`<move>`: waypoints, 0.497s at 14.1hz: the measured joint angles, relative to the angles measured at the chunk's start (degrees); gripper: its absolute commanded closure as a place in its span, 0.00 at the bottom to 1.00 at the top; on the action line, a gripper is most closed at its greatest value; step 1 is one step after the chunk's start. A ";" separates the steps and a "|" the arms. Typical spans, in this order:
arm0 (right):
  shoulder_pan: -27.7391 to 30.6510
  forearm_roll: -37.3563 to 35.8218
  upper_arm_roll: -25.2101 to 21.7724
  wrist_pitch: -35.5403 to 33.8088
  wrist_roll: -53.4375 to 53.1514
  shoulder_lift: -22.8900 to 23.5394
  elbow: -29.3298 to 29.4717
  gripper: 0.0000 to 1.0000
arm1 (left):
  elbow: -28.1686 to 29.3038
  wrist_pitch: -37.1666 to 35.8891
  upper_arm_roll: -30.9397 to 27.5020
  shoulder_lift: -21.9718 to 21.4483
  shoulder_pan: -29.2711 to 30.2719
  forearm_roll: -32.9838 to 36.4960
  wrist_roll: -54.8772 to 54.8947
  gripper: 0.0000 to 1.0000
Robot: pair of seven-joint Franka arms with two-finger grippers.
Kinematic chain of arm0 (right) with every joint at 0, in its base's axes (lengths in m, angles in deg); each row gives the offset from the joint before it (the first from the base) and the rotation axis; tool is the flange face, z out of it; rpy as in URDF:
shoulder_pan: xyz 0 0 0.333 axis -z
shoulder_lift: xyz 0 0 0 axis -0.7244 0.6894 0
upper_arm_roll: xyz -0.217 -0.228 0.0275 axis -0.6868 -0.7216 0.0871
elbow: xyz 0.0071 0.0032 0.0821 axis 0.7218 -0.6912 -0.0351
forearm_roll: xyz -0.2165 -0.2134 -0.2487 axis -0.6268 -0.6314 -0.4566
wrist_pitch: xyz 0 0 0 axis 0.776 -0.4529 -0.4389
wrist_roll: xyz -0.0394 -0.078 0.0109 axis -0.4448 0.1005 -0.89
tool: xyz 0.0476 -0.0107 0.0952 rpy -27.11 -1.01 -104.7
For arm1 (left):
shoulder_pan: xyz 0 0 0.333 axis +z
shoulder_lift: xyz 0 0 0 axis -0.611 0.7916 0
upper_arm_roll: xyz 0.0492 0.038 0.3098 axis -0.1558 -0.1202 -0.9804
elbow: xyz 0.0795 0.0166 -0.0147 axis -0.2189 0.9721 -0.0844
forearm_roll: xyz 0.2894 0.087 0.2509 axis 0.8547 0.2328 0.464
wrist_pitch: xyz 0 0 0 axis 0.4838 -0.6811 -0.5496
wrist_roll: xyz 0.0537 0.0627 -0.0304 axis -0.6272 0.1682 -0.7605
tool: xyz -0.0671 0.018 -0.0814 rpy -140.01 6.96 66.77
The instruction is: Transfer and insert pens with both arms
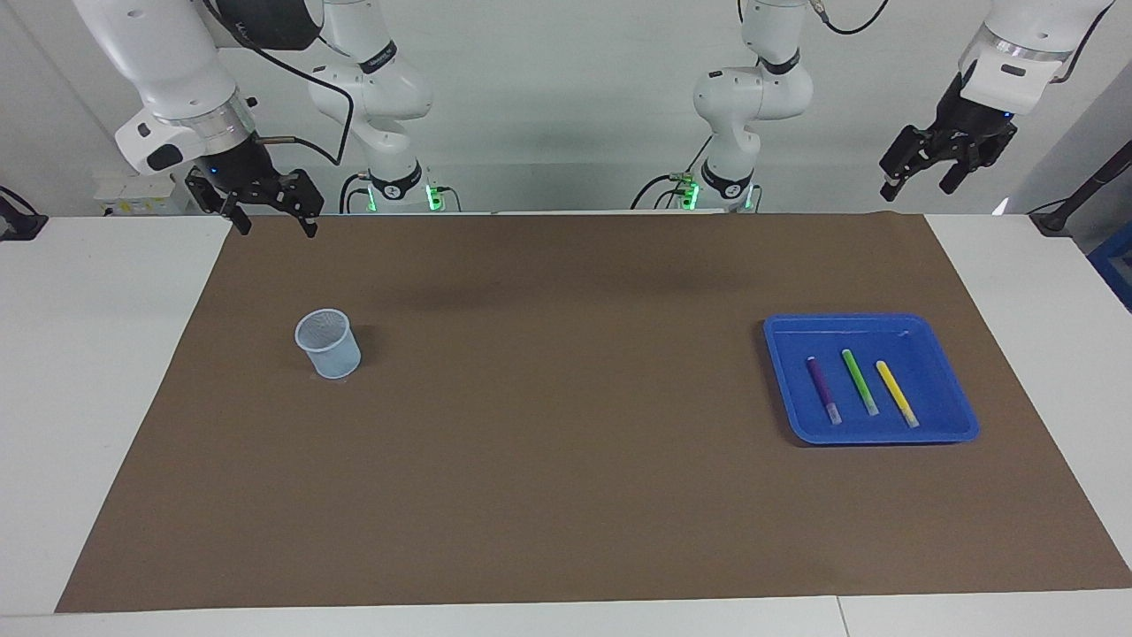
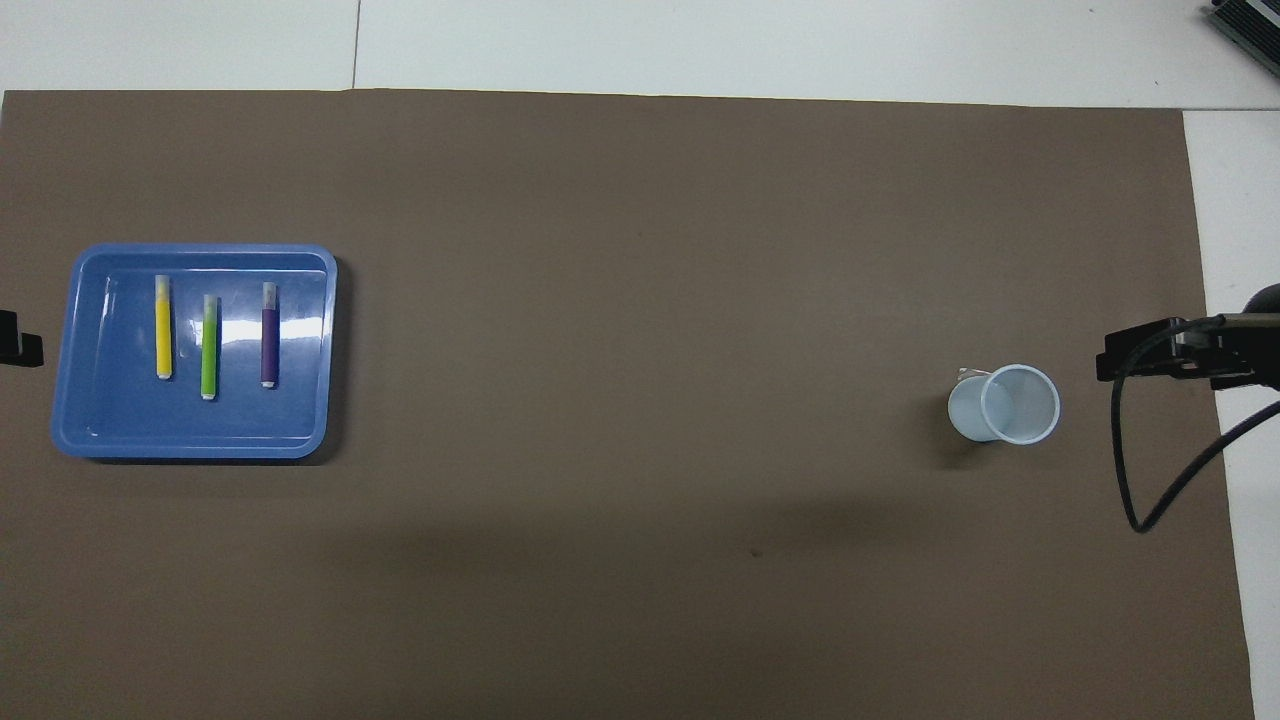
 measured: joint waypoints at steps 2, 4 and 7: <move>0.00 0.00 0.00 0.00 0.00 0.00 0.00 0.00 | 0.00 0.00 0.00 0.00 0.01 0.00 0.00 0.00; 0.00 0.00 0.00 0.00 0.00 0.00 0.00 0.00 | 0.00 0.00 -0.01 0.00 0.09 0.00 0.00 0.00; 0.00 0.00 0.00 0.00 0.00 0.00 0.00 0.00 | 0.00 0.00 0.00 0.00 0.47 0.00 0.00 0.00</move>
